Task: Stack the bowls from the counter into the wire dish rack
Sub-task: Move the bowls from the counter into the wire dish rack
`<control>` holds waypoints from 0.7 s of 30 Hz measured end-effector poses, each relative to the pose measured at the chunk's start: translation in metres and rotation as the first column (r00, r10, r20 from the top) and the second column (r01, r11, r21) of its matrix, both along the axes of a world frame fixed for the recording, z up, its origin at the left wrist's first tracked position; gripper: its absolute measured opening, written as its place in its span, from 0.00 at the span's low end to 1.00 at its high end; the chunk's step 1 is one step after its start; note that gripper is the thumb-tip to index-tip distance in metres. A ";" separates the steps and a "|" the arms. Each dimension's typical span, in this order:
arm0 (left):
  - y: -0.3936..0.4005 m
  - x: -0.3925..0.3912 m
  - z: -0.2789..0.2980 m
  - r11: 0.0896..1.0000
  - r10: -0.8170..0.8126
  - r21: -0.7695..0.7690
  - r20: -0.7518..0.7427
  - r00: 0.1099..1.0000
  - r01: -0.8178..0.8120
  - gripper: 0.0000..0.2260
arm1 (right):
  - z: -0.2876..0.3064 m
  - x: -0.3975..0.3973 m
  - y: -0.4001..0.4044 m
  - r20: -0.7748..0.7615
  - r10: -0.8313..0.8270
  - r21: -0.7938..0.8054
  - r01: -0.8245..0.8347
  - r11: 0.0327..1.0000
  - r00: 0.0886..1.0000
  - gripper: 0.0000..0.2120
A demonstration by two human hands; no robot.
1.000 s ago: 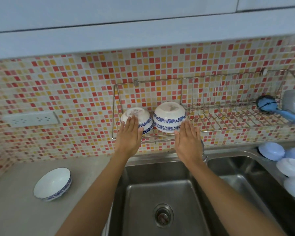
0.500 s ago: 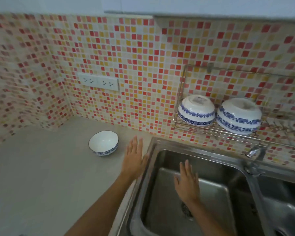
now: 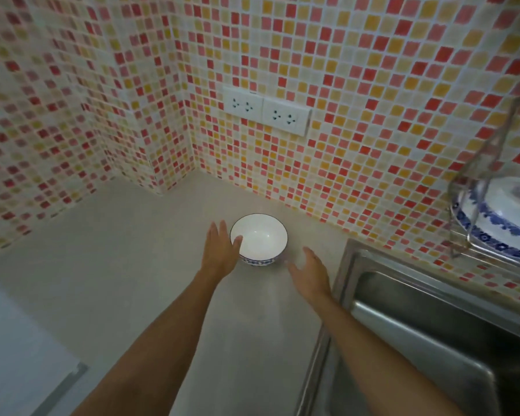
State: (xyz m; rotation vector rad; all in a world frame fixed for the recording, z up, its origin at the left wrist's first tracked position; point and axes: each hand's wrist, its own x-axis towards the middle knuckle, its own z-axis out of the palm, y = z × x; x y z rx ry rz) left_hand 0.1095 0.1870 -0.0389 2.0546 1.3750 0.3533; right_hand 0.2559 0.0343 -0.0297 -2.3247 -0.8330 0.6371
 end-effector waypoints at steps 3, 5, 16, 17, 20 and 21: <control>0.011 0.005 -0.013 0.994 0.023 -0.111 0.060 0.998 -0.016 0.29 | -0.004 -0.007 0.034 -0.073 -0.065 0.009 0.066 0.998 0.995 0.30; 0.017 0.009 -0.019 0.990 0.036 -0.137 0.098 0.994 -0.023 0.27 | -0.009 -0.011 0.049 -0.096 -0.088 0.009 0.089 0.996 0.991 0.28; 0.025 0.026 -0.030 0.949 0.147 -0.310 0.271 0.951 -0.059 0.16 | -0.055 -0.006 0.063 -0.348 -0.269 0.082 0.315 0.946 0.898 0.28; 0.020 0.026 -0.028 0.947 0.144 -0.318 0.294 0.945 -0.045 0.16 | -0.055 -0.007 0.057 -0.356 -0.285 0.091 0.337 0.937 0.890 0.28; 0.002 0.027 -0.019 0.919 0.152 -0.394 0.368 0.917 0.006 0.15 | -0.037 -0.017 0.031 -0.376 -0.343 0.127 0.415 0.901 0.861 0.29; -0.006 0.028 -0.016 0.902 0.161 -0.430 0.397 0.904 0.028 0.15 | -0.037 -0.017 0.021 -0.379 -0.354 0.137 0.430 0.892 0.855 0.28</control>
